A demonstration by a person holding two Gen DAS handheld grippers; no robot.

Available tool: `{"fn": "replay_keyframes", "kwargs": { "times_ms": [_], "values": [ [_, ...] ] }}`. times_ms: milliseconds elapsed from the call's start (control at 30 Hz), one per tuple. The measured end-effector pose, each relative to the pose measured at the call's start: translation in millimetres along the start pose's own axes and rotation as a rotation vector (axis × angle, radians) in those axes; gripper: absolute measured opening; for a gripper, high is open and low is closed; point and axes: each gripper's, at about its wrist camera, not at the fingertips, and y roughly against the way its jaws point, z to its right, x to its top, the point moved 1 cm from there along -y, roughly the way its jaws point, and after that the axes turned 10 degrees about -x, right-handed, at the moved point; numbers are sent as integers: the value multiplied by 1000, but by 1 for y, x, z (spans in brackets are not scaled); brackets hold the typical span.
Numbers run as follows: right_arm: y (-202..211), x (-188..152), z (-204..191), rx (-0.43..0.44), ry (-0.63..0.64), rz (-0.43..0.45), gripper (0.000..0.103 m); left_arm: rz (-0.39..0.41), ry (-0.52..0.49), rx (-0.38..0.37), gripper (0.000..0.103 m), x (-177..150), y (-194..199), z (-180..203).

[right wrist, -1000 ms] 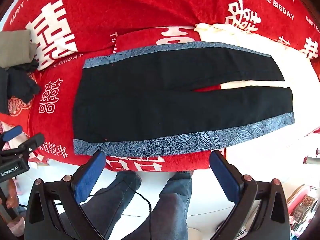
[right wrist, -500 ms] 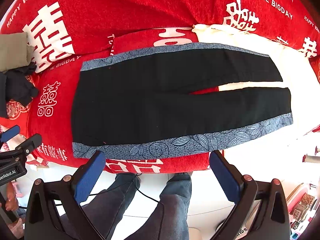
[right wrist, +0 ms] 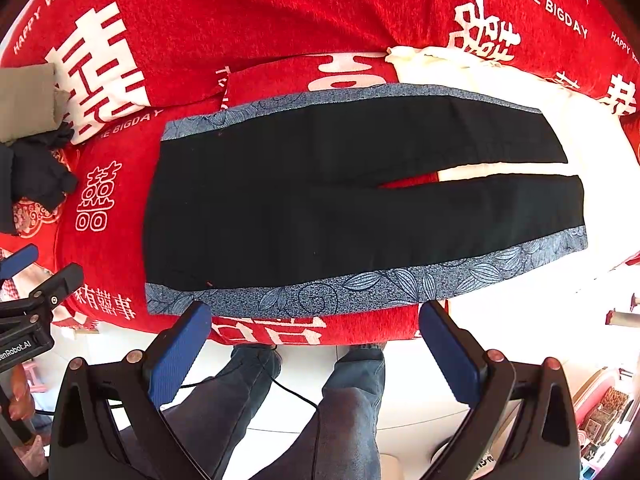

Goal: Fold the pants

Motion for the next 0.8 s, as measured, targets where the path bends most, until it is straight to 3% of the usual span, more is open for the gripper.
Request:
{"fn": "replay_keyframes", "kwargs": {
  "times_ms": [800],
  "values": [
    [0, -3, 9, -14, -16, -2, 103, -3, -16, 13, 103, 4, -1, 5]
  ]
}}
